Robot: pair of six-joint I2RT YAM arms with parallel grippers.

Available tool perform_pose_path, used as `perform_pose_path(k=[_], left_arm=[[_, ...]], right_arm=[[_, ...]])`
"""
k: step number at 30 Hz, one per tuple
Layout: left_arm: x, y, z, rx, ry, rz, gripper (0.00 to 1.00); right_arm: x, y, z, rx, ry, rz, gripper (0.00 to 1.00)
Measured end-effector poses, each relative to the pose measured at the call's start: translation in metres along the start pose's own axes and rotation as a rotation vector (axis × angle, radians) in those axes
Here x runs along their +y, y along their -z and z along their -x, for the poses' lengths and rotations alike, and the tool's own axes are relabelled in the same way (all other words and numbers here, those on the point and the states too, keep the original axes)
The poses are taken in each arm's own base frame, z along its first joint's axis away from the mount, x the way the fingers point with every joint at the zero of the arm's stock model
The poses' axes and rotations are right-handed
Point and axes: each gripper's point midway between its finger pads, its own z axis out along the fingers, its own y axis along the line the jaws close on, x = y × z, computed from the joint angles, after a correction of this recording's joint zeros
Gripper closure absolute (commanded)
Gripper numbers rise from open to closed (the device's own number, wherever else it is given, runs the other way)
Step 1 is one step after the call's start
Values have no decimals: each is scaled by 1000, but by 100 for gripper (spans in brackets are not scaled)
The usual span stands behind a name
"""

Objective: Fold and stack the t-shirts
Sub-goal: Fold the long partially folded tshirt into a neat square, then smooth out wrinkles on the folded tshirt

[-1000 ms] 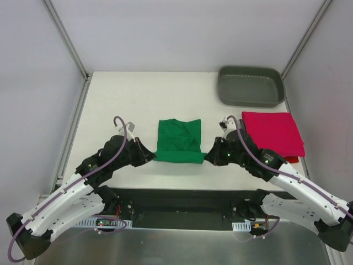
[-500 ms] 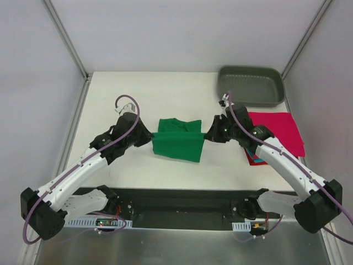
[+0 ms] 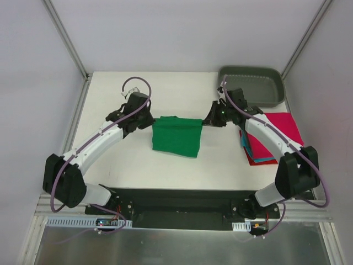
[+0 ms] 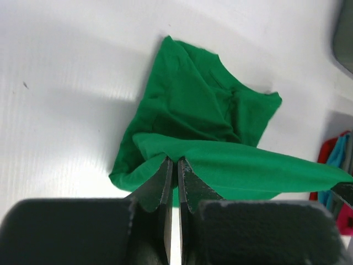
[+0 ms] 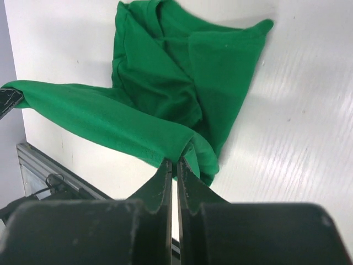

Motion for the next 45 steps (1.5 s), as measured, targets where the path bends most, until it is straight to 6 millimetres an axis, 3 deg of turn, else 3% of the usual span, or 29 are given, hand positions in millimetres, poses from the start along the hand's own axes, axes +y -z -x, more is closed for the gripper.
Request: perform_pose_path(k=[12,16,17,18,20,21,22,25,27,28,32,37,40,45], left_arm=[[-2,-87,25,77,-18,106,100],[-5,-115,27,119,-27,99,100],[-4,-122,26,132,-28,100,100],[-3,-128,25,142,-29,105,87],[0,-140,23,164,-34,111,50],[4,-146,23,170,-38,119,33],[8,-152,23,179,-38,127,22],[17,-160,28,192,-28,137,1],[22,-159,33,193,-19,142,1],[22,-158,35,188,-16,139,1],[6,-141,39,186,-16,72,1],[-34,-106,30,231,-24,-157,1],[-56,-100,25,269,-31,-275,1],[-61,-121,12,334,-25,-310,1]], right_arm=[[-39,-58,38,36,-80,-50,98],[-57,-81,48,50,-108,-74,92],[-61,-85,49,55,-113,-79,87],[-66,-91,50,62,-119,-84,80],[-75,-105,55,72,-120,-93,70],[-81,-112,59,73,-117,-100,52],[-86,-117,64,73,-116,-107,46],[-99,-129,85,58,-97,-120,28],[-103,-124,87,55,-77,-129,13],[-101,-120,87,50,-65,-128,4],[-83,-95,73,47,-20,-105,4],[-23,-71,43,53,44,71,4],[3,-75,35,72,64,161,4],[8,-101,40,95,51,194,4]])
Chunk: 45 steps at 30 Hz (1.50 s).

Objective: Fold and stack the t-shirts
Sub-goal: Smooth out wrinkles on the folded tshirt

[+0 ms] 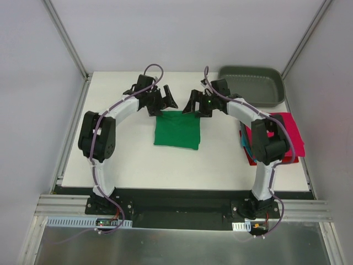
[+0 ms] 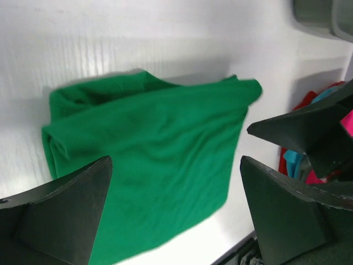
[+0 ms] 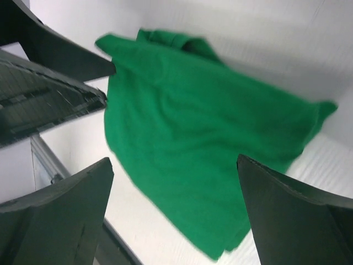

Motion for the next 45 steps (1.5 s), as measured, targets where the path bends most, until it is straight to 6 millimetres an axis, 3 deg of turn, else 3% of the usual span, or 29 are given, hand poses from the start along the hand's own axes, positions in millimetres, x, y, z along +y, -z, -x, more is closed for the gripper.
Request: perform_pose_path(k=[3,8,13,19,23,27,30,32,35,37,40,45], left_arm=[[11,-25,2,29,18,13,1],[41,-59,-2,82,89,43,1],[41,-60,9,68,113,25,1],[45,-57,-1,69,113,7,1],[48,-36,-47,94,107,29,1],[45,-7,-121,152,58,77,1],[43,12,-163,176,21,97,1],[47,26,-182,183,12,114,1],[59,46,-191,153,10,158,1],[65,59,-190,125,9,183,1],[55,78,-182,66,-9,159,1],[27,117,-161,-78,-45,57,1]], right_arm=[[-13,-21,14,1,-18,-8,4],[-43,-53,19,26,-65,-37,4],[-49,-68,35,15,-88,-29,4],[-51,-63,23,-7,-82,-26,4],[-46,-42,-17,11,-90,-43,4],[-37,-20,-66,45,-77,-76,4],[-28,-2,-108,73,-52,-108,4],[-24,9,-132,88,-34,-130,4],[-21,28,-157,105,-8,-176,4],[-22,43,-159,86,4,-226,4],[-13,71,-143,-11,52,-264,4],[29,148,-99,-345,130,-231,4]])
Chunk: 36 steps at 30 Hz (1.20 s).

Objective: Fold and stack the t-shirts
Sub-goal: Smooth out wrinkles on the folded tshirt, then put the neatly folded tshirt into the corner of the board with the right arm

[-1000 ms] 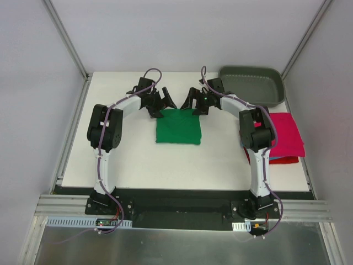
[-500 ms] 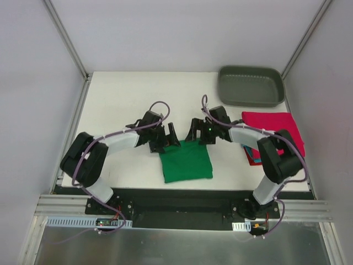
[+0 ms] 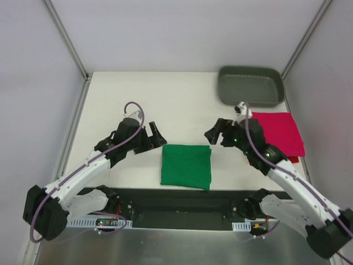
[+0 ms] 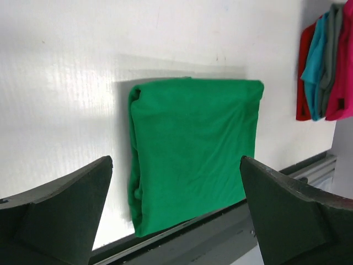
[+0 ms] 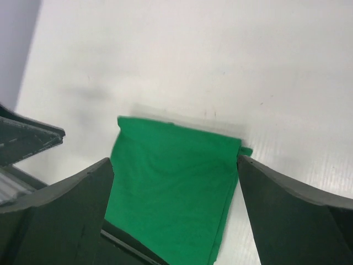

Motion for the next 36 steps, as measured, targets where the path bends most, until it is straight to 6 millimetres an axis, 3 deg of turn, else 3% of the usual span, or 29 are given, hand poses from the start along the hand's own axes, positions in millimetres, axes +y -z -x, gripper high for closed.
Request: perform_pose_path(k=[2,4,6,8,12,18,19,22,27,36], left_arm=[[-1,16,7,-72,-7,-16,1],[7,26,10,-128,-5,0,1],[21,30,8,-154,3,41,1],[37,29,2,-158,17,93,1],[66,23,-13,-128,28,196,1],[81,13,-23,-69,22,267,1],[83,11,-25,-58,21,278,1],[87,8,-28,-40,18,297,1],[89,8,-29,-37,10,301,1],[92,8,-27,-43,2,320,1]], right_arm=[[-4,23,14,-126,-41,-7,4],[-16,35,8,-185,-100,-27,4],[-31,37,-16,-176,-147,-45,4],[-47,32,-54,-100,-185,-68,4],[-63,20,-114,66,-244,-106,4],[-71,5,-163,274,-247,-216,1],[-71,3,-166,294,-237,-240,1],[-60,-8,-159,302,-207,-266,11],[-49,-22,-162,342,-158,-320,28],[-41,-26,-171,387,-99,-416,35]])
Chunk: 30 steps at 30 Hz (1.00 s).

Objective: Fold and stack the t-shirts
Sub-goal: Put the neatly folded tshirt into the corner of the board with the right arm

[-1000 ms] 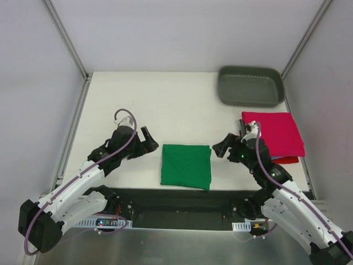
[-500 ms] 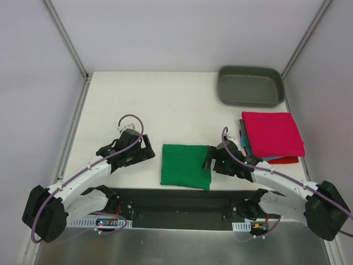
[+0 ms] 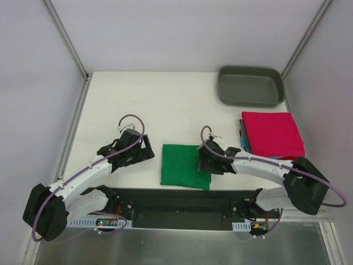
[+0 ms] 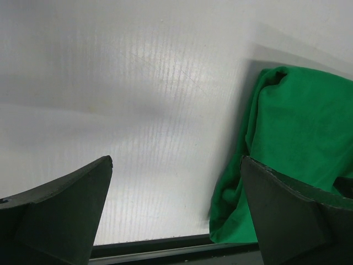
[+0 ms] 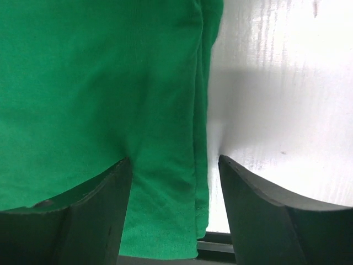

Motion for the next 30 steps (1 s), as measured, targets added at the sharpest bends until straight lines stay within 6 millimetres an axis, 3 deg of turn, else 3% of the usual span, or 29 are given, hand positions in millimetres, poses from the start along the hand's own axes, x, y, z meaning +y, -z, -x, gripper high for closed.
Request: perform_pose_path(k=[8,16,20,22,25,30], left_arm=[[2,-3,-2,11,-2,14,1],[4,-4,-3,13,-3,26,1],[6,-5,-1,4,-3,34,1],[6,-5,0,0,-2,37,1],[7,-5,0,-3,3,41,1],[9,-4,3,-24,19,49,1]], right_arm=[[8,-10,-4,38,7,-35,49],[18,-17,-2,47,27,-59,73],[31,-20,3,30,76,-50,96],[33,-21,7,15,120,-67,99],[26,-19,18,-22,206,-129,99],[-13,-3,44,-81,420,-312,100]])
